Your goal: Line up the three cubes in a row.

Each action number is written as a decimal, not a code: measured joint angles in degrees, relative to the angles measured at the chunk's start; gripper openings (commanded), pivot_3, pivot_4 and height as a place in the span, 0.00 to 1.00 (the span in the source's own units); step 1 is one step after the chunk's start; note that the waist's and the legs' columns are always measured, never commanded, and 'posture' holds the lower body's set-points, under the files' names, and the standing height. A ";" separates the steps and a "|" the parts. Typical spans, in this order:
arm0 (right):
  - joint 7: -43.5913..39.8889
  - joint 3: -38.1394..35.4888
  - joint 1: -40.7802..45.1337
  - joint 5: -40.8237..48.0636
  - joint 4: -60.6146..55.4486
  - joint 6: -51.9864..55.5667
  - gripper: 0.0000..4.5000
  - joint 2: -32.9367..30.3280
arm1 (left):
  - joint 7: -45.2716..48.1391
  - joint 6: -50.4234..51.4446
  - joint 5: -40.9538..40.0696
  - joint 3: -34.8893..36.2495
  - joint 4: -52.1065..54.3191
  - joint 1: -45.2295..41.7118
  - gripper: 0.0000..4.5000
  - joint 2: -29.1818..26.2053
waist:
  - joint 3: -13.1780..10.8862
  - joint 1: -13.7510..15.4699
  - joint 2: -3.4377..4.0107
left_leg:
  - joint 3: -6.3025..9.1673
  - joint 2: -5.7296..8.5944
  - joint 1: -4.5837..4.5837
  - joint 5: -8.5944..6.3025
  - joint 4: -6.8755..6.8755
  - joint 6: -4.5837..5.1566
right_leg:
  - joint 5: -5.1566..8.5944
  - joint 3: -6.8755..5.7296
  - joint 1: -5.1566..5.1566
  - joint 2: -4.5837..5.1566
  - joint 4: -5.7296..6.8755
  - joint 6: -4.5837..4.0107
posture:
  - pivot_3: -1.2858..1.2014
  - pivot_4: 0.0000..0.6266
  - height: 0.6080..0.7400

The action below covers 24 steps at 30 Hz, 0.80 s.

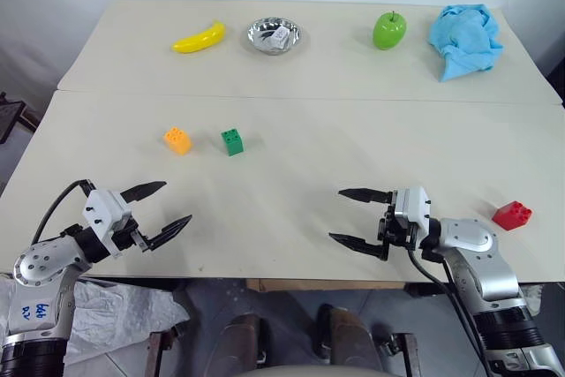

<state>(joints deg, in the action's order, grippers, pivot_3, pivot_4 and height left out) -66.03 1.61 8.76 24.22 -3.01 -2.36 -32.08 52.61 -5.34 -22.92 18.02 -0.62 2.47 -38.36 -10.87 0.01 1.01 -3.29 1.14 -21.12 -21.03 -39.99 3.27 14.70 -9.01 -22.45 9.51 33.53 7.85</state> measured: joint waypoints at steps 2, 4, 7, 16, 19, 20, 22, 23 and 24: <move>0.16 0.00 -0.10 0.00 -0.09 0.00 1.00 0.00 | -0.01 0.25 -0.02 0.00 0.00 -0.11 1.00 0.08 | 0.00 0.02 0.00 | -0.01 0.00 0.00 0.00 0.00 0.00 | 0.00 0.00 0.00 0.00 0.00 0.00 | 0.52 0.24 1.00; 0.71 -0.12 -0.43 0.00 -0.32 0.00 1.00 0.00 | 0.01 1.47 -0.73 -0.01 0.01 -0.52 1.00 0.68 | 0.00 0.07 0.00 | 0.00 0.00 0.00 0.00 0.00 0.00 | 0.00 0.01 0.00 0.00 0.00 0.00 | 0.52 0.24 1.00; 2.97 -2.22 -2.99 0.39 -3.35 0.35 1.00 -0.08 | 1.64 4.33 -3.20 -1.15 1.03 -1.71 1.00 1.18 | 0.00 0.39 0.00 | 0.01 0.00 -0.01 0.00 0.00 0.00 | 0.00 0.00 -0.01 0.00 0.01 0.00 | 0.52 0.24 1.00; 18.73 -24.69 -23.20 8.61 -23.51 9.76 1.00 -0.57 | 11.32 9.93 -5.89 -12.53 2.17 -12.83 1.00 3.15 | 0.02 1.98 0.00 | -0.08 -0.01 0.00 0.01 0.00 -0.04 | 0.00 0.03 0.01 -0.08 0.00 0.00 | 0.52 0.24 1.00; 24.29 -33.61 -29.55 8.61 -24.88 9.29 1.00 2.92 | 12.37 8.72 -4.33 -15.72 0.39 -16.91 1.00 5.57 | 0.05 2.40 -0.01 | -0.23 0.02 0.02 0.01 0.01 -0.03 | 0.00 0.13 0.00 -0.09 0.00 0.01 | 0.52 0.24 1.00; 26.43 -36.12 -30.88 8.60 -25.00 8.73 1.00 4.63 | 12.43 8.22 -3.58 -16.81 -0.46 -18.13 1.00 6.61 | 0.05 2.37 -0.01 | -0.28 0.02 0.04 0.01 0.01 -0.03 | -0.01 0.17 -0.01 -0.09 -0.01 0.03 | 0.52 0.24 1.00; 29.69 -39.34 -32.44 8.59 -24.97 8.24 1.00 6.95 | 12.44 7.65 -2.57 -18.40 -1.12 -19.68 1.00 8.28 | 0.05 1.79 -0.01 | -0.37 -0.01 0.09 0.01 0.03 -0.03 | -0.02 0.27 -0.03 -0.12 0.00 0.04 | 0.52 0.24 1.00; 32.00 -41.27 -33.31 8.40 -24.21 7.47 1.00 9.06 | 12.47 7.65 -2.11 -19.44 -2.33 -21.26 1.00 9.68 | 0.05 1.65 -0.01 | -0.38 -0.04 0.11 0.01 0.03 -0.03 | -0.02 0.27 -0.02 -0.16 0.00 0.04 | 0.52 0.24 1.00; 34.40 -42.97 -33.59 7.67 -22.47 6.59 1.00 10.95 | 12.43 7.74 -1.77 -20.41 -2.99 -22.59 1.00 11.30 | 0.06 1.59 -0.02 | -0.40 -0.07 0.10 0.02 0.03 -0.03 | -0.01 0.28 -0.02 -0.18 0.00 0.04 | 0.52 0.24 1.00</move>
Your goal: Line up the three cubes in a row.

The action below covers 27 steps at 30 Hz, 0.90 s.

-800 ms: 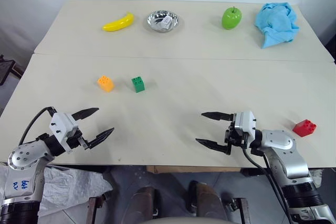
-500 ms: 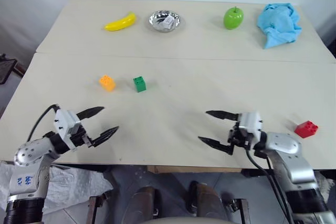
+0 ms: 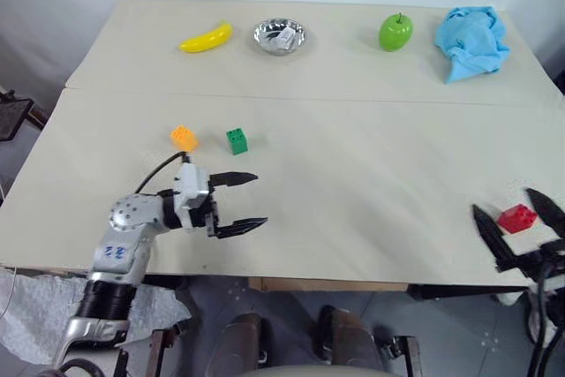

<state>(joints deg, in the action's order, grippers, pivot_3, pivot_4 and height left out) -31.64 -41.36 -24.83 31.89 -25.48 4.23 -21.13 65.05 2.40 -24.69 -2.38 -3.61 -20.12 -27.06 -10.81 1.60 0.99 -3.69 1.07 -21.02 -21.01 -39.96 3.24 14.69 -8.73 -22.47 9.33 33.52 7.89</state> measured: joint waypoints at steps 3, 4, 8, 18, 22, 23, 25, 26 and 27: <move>3.62 -1.20 -1.34 -2.92 4.82 -0.71 1.00 1.67 | 0.20 0.15 0.60 -2.65 -1.52 -2.10 1.00 2.17 | 0.00 -0.18 0.01 | -0.05 -0.01 0.01 0.00 0.02 0.00 | 0.01 0.10 -0.05 -0.01 0.01 0.01 | 0.52 0.24 1.00; 4.28 -1.18 -1.29 -3.48 5.59 -0.70 1.00 1.72 | 0.20 0.20 0.93 -3.16 -1.81 -2.39 1.00 2.30 | 0.00 -0.23 0.01 | -0.06 -0.02 0.01 0.00 0.02 0.00 | 0.01 0.11 -0.08 -0.02 0.01 0.01 | 0.52 0.24 1.00; 7.97 -1.11 -0.27 -3.44 4.80 1.25 1.00 1.78 | 0.06 0.75 1.67 -4.27 -1.98 -3.81 1.00 2.81 | 0.01 -0.35 0.04 | -0.12 -0.18 0.02 0.02 0.01 -0.04 | 0.01 0.18 -0.09 -0.12 0.01 0.01 | 0.52 0.24 1.00; 26.42 -1.47 12.23 4.35 0.01 35.54 1.00 -9.82 | -0.63 -0.41 2.51 -4.06 -1.69 -1.13 1.00 2.58 | 0.04 -0.02 0.09 | -0.08 -0.18 -0.07 0.03 -0.06 -0.01 | 0.01 0.20 -0.15 -0.06 0.01 0.01 | 0.52 0.24 1.00; 31.57 -1.92 18.89 6.28 1.41 47.04 1.00 -13.40 | -0.69 -1.68 2.96 -4.09 -1.50 -0.29 1.00 2.47 | 0.04 0.00 0.09 | -0.07 -0.12 -0.11 0.04 -0.07 0.04 | 0.01 0.16 -0.14 0.01 0.01 0.01 | 0.52 0.24 1.00; 32.42 -2.03 20.34 6.90 1.88 49.86 1.00 -13.72 | -0.73 -1.91 3.14 -4.12 -1.49 0.00 1.00 2.47 | 0.04 -0.02 0.09 | -0.06 -0.12 -0.13 0.04 -0.06 0.04 | 0.01 0.14 -0.15 0.01 0.00 0.01 | 0.52 0.24 1.00; 33.39 -2.08 22.04 7.85 2.95 54.13 1.00 -13.72 | -0.93 -2.33 3.39 -4.15 -1.48 0.46 1.00 2.46 | 0.04 -0.03 0.09 | -0.05 -0.12 -0.15 0.03 -0.06 0.04 | 0.01 0.12 -0.15 0.01 0.00 0.01 | 0.52 0.24 1.00; 33.96 -2.08 22.51 7.92 3.31 56.14 1.00 -13.72 | -1.07 -2.54 3.47 -4.15 -1.47 0.63 1.00 2.41 | 0.04 -0.01 0.09 | -0.05 -0.11 -0.16 0.04 -0.06 0.05 | 0.01 0.12 -0.15 0.01 0.00 0.01 | 0.52 0.24 1.00; 34.55 -2.08 22.84 7.91 3.49 57.92 1.00 -13.70 | -1.14 -2.71 3.55 -4.13 -1.46 0.79 1.00 2.27 | 0.04 -0.01 0.09 | -0.05 -0.10 -0.16 0.04 -0.06 0.05 | 0.01 0.11 -0.15 0.01 0.00 0.01 | 0.52 0.24 1.00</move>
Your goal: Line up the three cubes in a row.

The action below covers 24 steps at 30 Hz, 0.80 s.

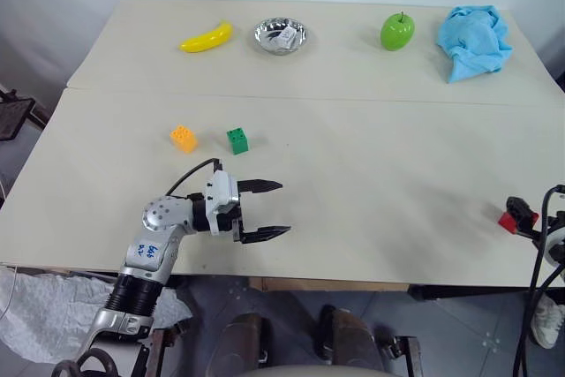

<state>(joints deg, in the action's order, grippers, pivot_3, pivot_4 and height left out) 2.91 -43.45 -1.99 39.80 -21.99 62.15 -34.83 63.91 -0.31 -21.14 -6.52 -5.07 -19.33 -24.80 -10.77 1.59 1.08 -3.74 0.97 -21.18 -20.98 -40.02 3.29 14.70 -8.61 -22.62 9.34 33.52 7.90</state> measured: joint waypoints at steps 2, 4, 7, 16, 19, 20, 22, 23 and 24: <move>1.42 -0.09 0.87 -0.25 0.00 2.68 1.00 0.37 | -0.05 -0.34 0.10 0.13 0.01 0.19 1.00 -0.16 | 0.00 -0.07 0.00 | -0.02 0.00 0.01 0.00 0.00 0.00 | 0.00 0.01 0.00 0.00 0.00 0.00 | 0.52 0.24 1.00; 2.14 -0.11 1.40 -0.44 0.00 4.21 1.00 0.85 | -0.08 -0.65 0.10 0.35 0.07 0.34 1.00 -0.16 | 0.00 -0.08 0.00 | -0.02 0.00 0.01 0.00 0.00 0.00 | 0.00 0.01 0.00 0.00 0.01 0.00 | 0.52 0.24 1.00; 2.92 -0.10 2.12 -0.80 0.00 5.68 0.87 2.08 | -0.12 -1.14 0.12 0.50 0.11 0.86 1.00 -0.16 | 0.00 -0.12 0.01 | -0.03 0.00 0.01 0.00 0.00 0.00 | 0.00 0.02 0.00 -0.01 0.01 0.00 | 0.52 0.24 1.00; 1.88 0.43 5.28 -0.87 -0.01 7.43 0.32 3.51 | -0.30 -1.79 0.24 0.57 0.07 0.90 1.00 -0.15 | 0.01 -0.22 0.01 | -0.04 0.00 0.02 0.00 0.00 0.00 | -0.01 0.03 0.00 -0.02 0.00 0.01 | 0.52 0.24 1.00; -4.59 5.23 6.61 -0.10 1.03 7.71 0.32 -0.66 | -0.43 -1.93 0.23 1.17 -0.02 1.08 1.00 -0.60 | -0.01 -0.40 0.03 | -0.09 0.01 0.02 0.01 0.00 0.02 | -0.01 0.08 -0.03 -0.02 0.00 0.03 | 0.52 0.24 1.00; -10.19 9.49 7.43 0.24 1.23 6.58 0.32 -4.43 | -0.44 -1.99 0.21 1.76 -0.02 1.26 1.00 -1.04 | -0.01 -0.74 0.03 | -0.13 -0.01 0.04 0.01 0.01 0.03 | -0.01 0.10 -0.04 -0.03 -0.01 0.03 | 0.52 0.24 1.00; -19.69 16.12 9.12 0.16 1.37 2.03 0.32 -9.13 | -0.35 -2.20 0.03 2.69 0.07 1.79 1.00 -1.49 | -0.01 -1.00 0.03 | -0.09 -0.07 0.04 0.00 0.02 0.02 | -0.01 0.06 -0.03 -0.10 -0.02 0.03 | 0.52 0.24 1.00; -23.90 19.20 10.10 -0.31 1.39 -0.49 0.32 -10.74 | -0.19 -2.20 -0.01 3.12 0.06 2.24 1.00 -1.86 | -0.01 -1.08 0.03 | -0.11 -0.07 0.02 0.00 0.04 0.02 | -0.01 0.06 -0.04 -0.10 -0.05 0.03 | 0.52 0.24 1.00; -30.54 24.77 11.93 -2.05 2.07 -5.65 0.32 -13.57 | 0.08 -2.18 -0.36 3.81 0.05 3.03 1.00 -2.71 | -0.01 -1.43 0.03 | -0.13 -0.07 0.03 0.00 0.03 0.01 | -0.01 0.06 -0.05 -0.10 -0.05 0.03 | 0.52 0.24 1.00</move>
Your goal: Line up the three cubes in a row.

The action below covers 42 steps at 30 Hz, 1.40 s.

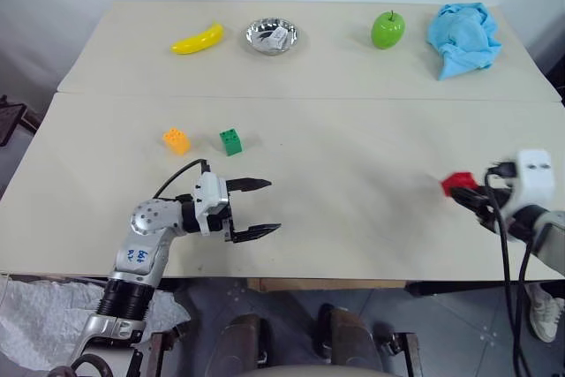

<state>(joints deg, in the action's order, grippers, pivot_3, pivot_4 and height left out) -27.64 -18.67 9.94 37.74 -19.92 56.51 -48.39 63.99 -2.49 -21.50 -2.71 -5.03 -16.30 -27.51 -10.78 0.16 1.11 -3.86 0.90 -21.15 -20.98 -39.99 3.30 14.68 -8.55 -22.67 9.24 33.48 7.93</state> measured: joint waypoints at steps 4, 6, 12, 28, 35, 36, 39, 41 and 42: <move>-18.52 15.09 8.70 -8.55 5.85 -19.05 0.32 -3.13 | 0.68 0.08 -2.23 3.43 0.57 2.65 1.00 -2.03 | -0.06 -0.35 -0.10 | 0.02 0.04 -0.01 0.00 -0.02 0.00 | -0.01 -0.02 0.01 0.03 -0.03 0.01 | 0.52 0.24 1.00; -25.73 20.58 12.94 -12.41 9.65 -27.20 0.32 -2.89 | 1.31 0.13 -3.01 4.83 0.72 4.13 1.00 -3.19 | -0.07 -0.41 -0.10 | 0.01 0.05 -0.01 0.00 0.00 0.00 | -0.02 -0.01 0.00 0.04 -0.04 0.03 | 0.52 0.24 1.00; -42.92 35.67 30.01 -25.71 32.77 -46.55 0.32 3.70 | 3.17 0.69 -4.10 9.66 1.81 9.14 1.00 -8.87 | -0.15 -0.02 -0.24 | 0.23 0.06 -0.09 0.01 -0.04 0.00 | -0.01 -0.24 0.04 0.11 -0.05 0.02 | 0.52 0.24 1.00; -57.50 35.36 37.61 -28.64 54.90 -58.14 0.91 10.97 | -3.30 4.46 -5.25 11.94 8.08 13.01 1.00 -7.24 | -0.16 -0.44 -0.24 | 0.42 0.15 -0.07 -0.02 -0.04 -0.01 | -0.01 -0.40 0.16 0.19 -0.06 0.02 | 0.52 0.24 1.00; -57.88 22.98 24.53 -19.58 42.45 -64.09 0.99 8.37 | -10.25 3.12 -5.84 19.89 8.64 17.49 1.00 -4.79 | -0.15 -0.07 -0.25 | 0.52 0.17 -0.07 -0.06 0.00 -0.03 | -0.01 -0.47 0.20 0.19 -0.08 0.02 | 0.52 0.24 1.00; -57.73 20.77 21.44 -17.30 40.31 -64.06 0.99 8.42 | -11.56 2.46 -5.76 21.00 8.67 18.48 1.00 -4.25 | -0.16 -0.02 -0.26 | 0.51 0.18 -0.10 -0.06 0.00 -0.02 | -0.01 -0.47 0.20 0.20 -0.11 0.02 | 0.52 0.24 1.00; -55.86 13.75 10.76 -11.05 32.83 -63.58 0.99 8.59 | -16.14 0.09 -5.73 26.66 8.66 24.10 1.00 -1.53 | -0.16 -0.03 -0.26 | 0.46 0.17 -0.06 -0.07 0.01 -0.03 | -0.01 -0.45 0.21 0.20 -0.13 0.02 | 0.52 0.24 1.00; -52.96 10.36 3.95 -7.07 27.38 -59.93 0.99 8.66 | -18.53 -0.99 -5.77 29.91 8.72 28.67 1.00 0.44 | -0.16 -0.07 -0.26 | 0.41 0.13 -0.02 -0.09 0.00 -0.06 | -0.01 -0.42 0.22 0.20 -0.13 0.02 | 0.52 0.24 1.00; -51.42 9.21 1.28 -5.06 25.07 -57.27 0.99 8.71 | -19.31 -1.40 -5.75 30.67 8.89 30.55 1.00 1.18 | -0.17 -0.07 -0.27 | 0.38 0.11 -0.02 -0.10 0.00 -0.06 | -0.01 -0.41 0.22 0.21 -0.14 0.02 | 0.52 0.24 1.00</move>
<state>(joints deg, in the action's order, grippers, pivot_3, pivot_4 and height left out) -79.06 -9.46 11.22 32.68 5.15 -0.76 -39.68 44.68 -3.89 -27.25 27.96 3.86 14.25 -26.34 -10.95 0.09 0.84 -3.48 1.01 -21.17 -21.08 -39.99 3.25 14.67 -8.96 -22.45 9.45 33.34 7.95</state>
